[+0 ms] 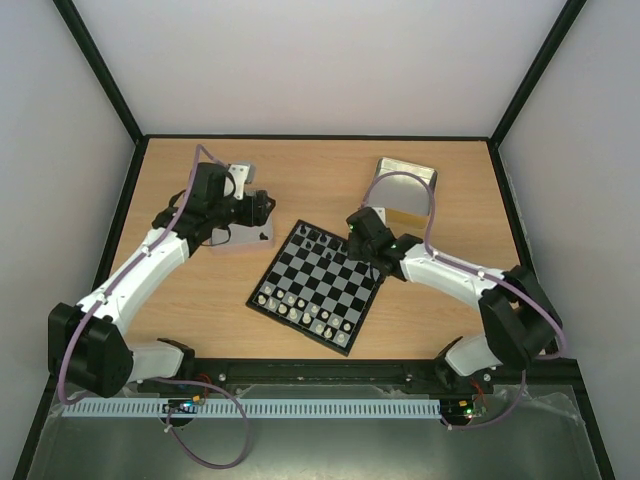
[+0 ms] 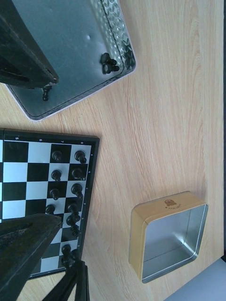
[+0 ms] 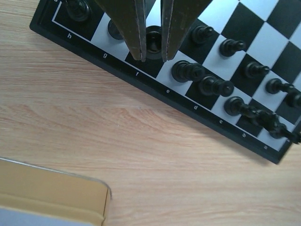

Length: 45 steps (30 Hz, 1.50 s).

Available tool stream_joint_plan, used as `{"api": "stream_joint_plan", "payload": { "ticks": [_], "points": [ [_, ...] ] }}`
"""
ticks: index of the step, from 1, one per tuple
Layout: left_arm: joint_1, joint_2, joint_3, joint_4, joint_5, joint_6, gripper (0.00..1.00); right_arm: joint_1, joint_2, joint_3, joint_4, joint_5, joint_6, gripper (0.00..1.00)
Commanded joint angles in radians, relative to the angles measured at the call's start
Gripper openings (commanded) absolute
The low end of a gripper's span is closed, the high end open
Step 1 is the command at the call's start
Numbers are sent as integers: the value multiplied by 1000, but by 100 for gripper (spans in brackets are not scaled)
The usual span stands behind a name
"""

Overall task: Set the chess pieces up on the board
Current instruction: Place the chess piece on the chessboard.

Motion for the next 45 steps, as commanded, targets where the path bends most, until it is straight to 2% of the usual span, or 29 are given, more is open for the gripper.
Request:
{"api": "stream_joint_plan", "payload": {
  "ticks": [1, 17, 23, 30, 39, 41, 45],
  "points": [
    [12, -2, -11, 30, -10, -5, 75, 10, 49, 6, -9, 22, -9, 2],
    [22, 25, -10, 24, 37, 0, 75, 10, 145, 12, 48, -1, -14, 6],
    [20, 25, -13, 16, 35, 1, 75, 10, 162, 9, 41, 8, -12, 12],
    [21, 26, -10, 17, 32, -4, 75, 10, 125, 17, 36, 7, 0, 23],
    [22, 74, 4, 2, -35, -104, 74, 10, -14, 24, -9, 76, 65, 28],
    [24, 116, 14, -10, -61, -147, 73, 10, -51, 16, -9, 92, 74, 29],
    [35, 241, 62, -51, -127, -236, 59, 10, -100, 10, -11, 95, 108, 29]
  ]
}}
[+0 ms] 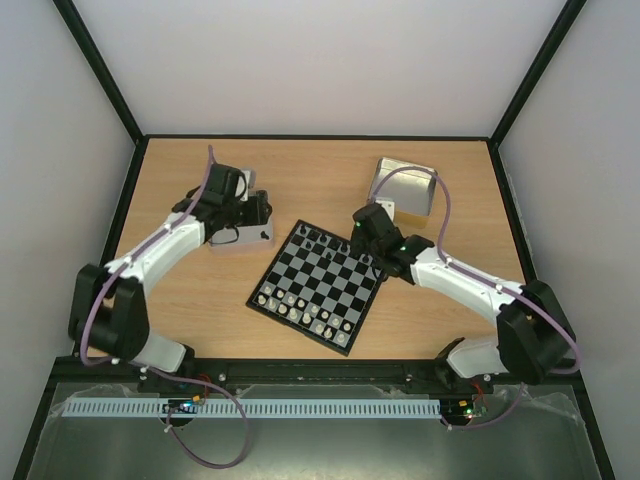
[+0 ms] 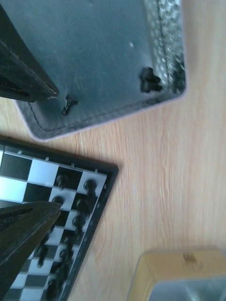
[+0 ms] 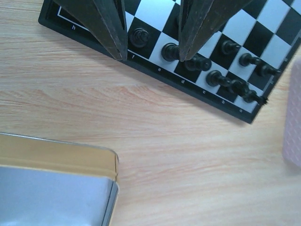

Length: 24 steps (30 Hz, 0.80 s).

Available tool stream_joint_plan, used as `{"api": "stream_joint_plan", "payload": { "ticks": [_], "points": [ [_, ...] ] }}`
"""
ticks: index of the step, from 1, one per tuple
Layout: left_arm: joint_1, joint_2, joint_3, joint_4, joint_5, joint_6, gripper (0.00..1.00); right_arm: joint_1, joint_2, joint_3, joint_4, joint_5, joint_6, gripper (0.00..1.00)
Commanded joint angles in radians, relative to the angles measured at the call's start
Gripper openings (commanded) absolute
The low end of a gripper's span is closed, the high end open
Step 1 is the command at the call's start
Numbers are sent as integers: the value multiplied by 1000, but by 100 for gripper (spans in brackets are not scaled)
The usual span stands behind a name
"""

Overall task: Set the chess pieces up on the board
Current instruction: Place the chess piece on the chessboard, then pick up the chess piece from the storage box.

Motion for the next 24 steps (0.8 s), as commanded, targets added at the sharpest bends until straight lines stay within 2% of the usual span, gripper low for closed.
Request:
{"api": "stream_joint_plan", "payload": {
  "ticks": [1, 7, 14, 20, 24],
  "points": [
    [24, 136, 63, -50, -100, -122, 55, 6, -53, 10, -26, 47, 55, 29],
    [95, 328, 121, 12, -45, -173, 37, 5, -80, -8, -20, 10, 84, 29],
    [99, 536, 295, -12, -55, -90, 36, 6, -104, -38, -12, -11, 108, 29],
    [101, 607, 372, -5, -133, -66, 36, 6, -106, -53, -7, -15, 112, 29],
    [101, 635, 400, -9, -139, -55, 30, 6, -104, -56, -2, -20, 111, 28]
  ]
}}
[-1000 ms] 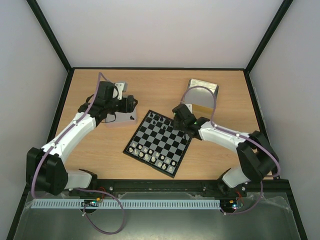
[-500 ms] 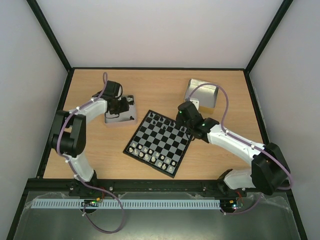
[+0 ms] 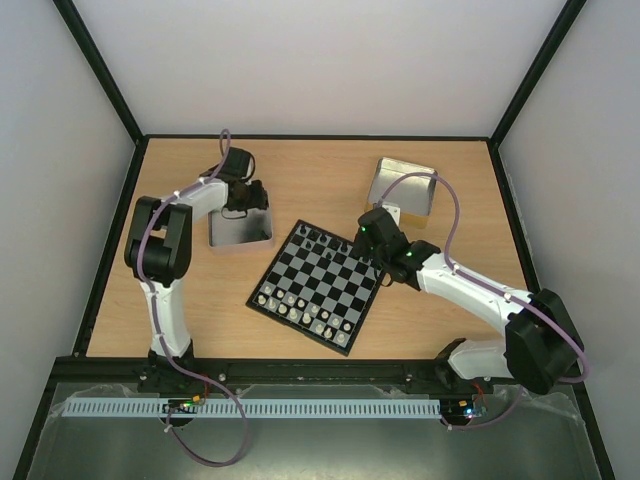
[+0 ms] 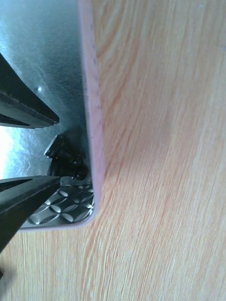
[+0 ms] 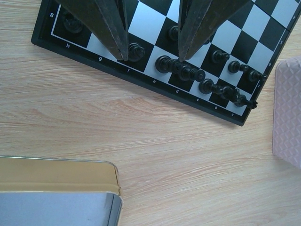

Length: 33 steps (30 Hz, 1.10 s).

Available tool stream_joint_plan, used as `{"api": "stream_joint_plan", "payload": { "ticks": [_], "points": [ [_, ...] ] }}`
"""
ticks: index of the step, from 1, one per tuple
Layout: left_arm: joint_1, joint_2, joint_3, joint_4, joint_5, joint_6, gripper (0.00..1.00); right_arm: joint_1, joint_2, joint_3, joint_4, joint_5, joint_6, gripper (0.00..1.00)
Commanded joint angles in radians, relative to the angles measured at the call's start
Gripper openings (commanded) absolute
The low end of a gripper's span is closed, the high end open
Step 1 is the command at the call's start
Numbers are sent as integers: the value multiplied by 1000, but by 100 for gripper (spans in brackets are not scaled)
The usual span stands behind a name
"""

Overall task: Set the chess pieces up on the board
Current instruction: Pick up the chess piece from the storage box.

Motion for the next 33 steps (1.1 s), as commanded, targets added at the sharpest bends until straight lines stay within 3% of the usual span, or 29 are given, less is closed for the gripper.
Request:
{"api": "stream_joint_plan", "payload": {
  "ticks": [1, 25, 33],
  "points": [
    [-1, 34, 40, -8, -25, 31, 29, 5, -16, -8, 2, 9, 12, 28],
    [-1, 96, 34, 4, -2, 71, 26, 6, -12, -4, -1, 6, 14, 28],
    [-1, 98, 25, 24, 8, 96, 14, 5, -19, -7, -5, 8, 18, 28]
  ]
}}
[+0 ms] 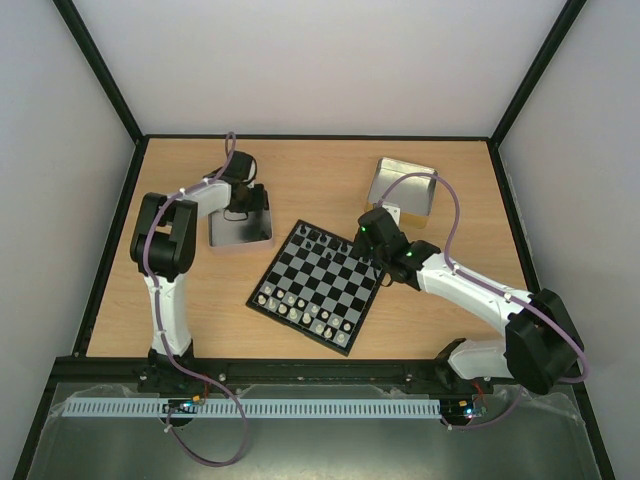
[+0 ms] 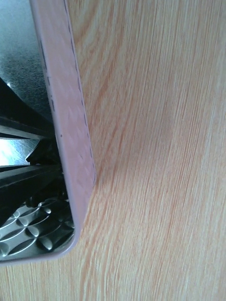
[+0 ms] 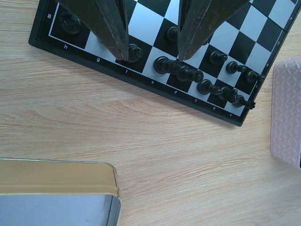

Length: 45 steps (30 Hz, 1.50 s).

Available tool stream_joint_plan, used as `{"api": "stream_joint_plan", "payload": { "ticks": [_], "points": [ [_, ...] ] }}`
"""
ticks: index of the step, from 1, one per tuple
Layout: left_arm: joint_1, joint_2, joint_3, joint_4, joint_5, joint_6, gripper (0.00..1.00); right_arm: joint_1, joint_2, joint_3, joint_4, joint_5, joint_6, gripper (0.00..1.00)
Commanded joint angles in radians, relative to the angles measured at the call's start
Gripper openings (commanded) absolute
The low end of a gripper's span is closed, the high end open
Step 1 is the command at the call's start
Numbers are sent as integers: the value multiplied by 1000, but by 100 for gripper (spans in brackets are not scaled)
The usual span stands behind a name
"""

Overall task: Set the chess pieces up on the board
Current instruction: Pick up the chess piece from the storage box, then place the chess piece on the chessboard.

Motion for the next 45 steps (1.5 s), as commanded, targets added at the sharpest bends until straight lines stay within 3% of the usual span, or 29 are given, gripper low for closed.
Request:
{"api": "stream_joint_plan", "payload": {
  "ticks": [1, 16, 22, 33, 39, 45],
  "points": [
    [-1, 26, 0, -6, 8, 24, 12, 5, -20, -5, -5, 17, 12, 28],
    [-3, -201, -185, 0, -18, -61, 10, 6, -74, 2, 31, -63, 15, 28],
    [-3, -321, -272, 27, 15, -90, 10, 6, -66, -13, 103, -202, 16, 29],
    [-99, -600, -458, 165, 385, -126, 10, 6, -19, -9, 364, -525, 150, 43],
    [-209, -697, -509, 286, 542, -161, 10, 7, -2, -2, 430, -542, 216, 49],
    [-266, -704, -519, 367, 633, -161, 10, 5, 9, -27, 468, -537, 225, 47]
  ]
}}
